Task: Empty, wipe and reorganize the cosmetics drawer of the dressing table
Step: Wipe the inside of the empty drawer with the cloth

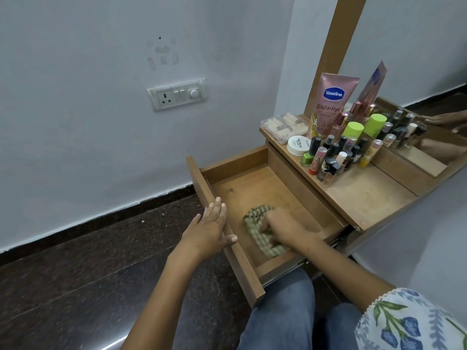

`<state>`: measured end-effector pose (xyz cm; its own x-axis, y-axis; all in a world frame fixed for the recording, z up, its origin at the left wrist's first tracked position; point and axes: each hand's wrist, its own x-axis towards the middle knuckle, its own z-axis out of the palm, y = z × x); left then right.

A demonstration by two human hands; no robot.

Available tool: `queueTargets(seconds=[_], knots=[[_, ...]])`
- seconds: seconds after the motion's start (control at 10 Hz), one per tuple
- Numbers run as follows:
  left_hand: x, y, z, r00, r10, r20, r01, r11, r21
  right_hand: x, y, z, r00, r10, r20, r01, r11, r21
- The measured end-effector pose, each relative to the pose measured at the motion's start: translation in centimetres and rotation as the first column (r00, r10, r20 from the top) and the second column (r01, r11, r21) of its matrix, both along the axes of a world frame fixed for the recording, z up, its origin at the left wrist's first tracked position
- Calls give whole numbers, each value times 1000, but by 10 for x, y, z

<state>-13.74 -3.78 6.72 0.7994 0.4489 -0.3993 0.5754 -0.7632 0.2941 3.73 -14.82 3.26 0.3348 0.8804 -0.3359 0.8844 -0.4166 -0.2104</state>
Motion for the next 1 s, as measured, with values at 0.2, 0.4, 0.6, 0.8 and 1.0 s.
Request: queueTargets(seconds=[0.2,0.4,0.6,0.8,1.0], knots=[[0,-2,1,1000,15,5,-15,1000,1,-11,-1,-1,989,-19,148,19,1000,-4],[0,-1,0,1000,12,4,-12,1000,6,43,-20,11,935,-272,228,267,962,56],[2,1,-1,1000,6,-7,-6,1000,11,16,-19,7,981,-156,116,154,988,22],[0,-1,2,1000,3,-11,-3,1000,8,-31,-3,8,982,133,137,-135,991,4],[2,-1,4,1000,-7,-27,8,999,35,-13,17,-6,999,20,32,-21,999,41]])
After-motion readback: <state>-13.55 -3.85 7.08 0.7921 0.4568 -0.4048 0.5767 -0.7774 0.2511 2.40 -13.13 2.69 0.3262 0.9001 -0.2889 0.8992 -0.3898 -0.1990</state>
